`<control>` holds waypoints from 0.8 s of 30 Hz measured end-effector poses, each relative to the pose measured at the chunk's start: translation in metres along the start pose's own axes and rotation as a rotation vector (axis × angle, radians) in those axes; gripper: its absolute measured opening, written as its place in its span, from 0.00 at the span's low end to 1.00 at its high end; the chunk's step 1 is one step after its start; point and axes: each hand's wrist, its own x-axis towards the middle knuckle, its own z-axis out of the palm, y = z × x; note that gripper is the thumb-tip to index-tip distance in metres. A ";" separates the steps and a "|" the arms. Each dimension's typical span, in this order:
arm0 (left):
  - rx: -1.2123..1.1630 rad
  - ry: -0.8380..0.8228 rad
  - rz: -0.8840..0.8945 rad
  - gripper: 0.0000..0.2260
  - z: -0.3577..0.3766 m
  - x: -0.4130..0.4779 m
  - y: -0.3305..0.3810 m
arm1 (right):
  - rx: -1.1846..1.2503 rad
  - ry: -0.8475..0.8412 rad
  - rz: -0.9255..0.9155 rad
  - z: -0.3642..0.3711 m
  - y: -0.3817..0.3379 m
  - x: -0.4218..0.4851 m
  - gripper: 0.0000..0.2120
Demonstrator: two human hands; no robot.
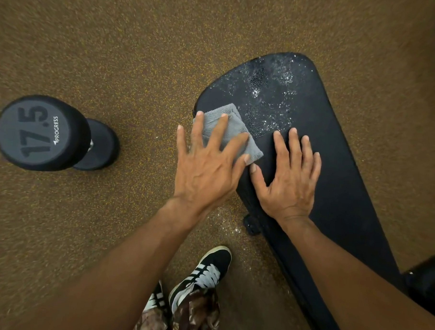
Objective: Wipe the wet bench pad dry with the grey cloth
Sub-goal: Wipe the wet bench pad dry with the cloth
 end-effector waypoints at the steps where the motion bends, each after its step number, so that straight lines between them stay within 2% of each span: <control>1: -0.002 0.018 -0.030 0.22 0.001 0.000 0.001 | 0.003 0.000 0.002 0.000 0.000 0.000 0.36; 5: -0.006 0.004 -0.095 0.29 0.013 0.001 0.016 | -0.005 0.007 0.004 0.000 -0.001 0.000 0.35; 11: -0.039 0.071 -0.107 0.26 0.035 0.012 0.016 | 0.021 -0.001 0.005 0.001 0.000 0.000 0.36; 15: -0.081 0.156 -0.033 0.22 0.036 0.008 0.012 | 0.018 -0.007 0.004 0.000 -0.001 0.000 0.36; 21: -0.039 0.195 0.225 0.23 0.027 -0.001 -0.031 | 0.018 -0.012 0.005 -0.002 -0.002 0.000 0.36; 24: -0.049 0.241 0.118 0.21 0.024 0.016 -0.027 | 0.022 -0.005 0.006 -0.001 -0.001 0.000 0.36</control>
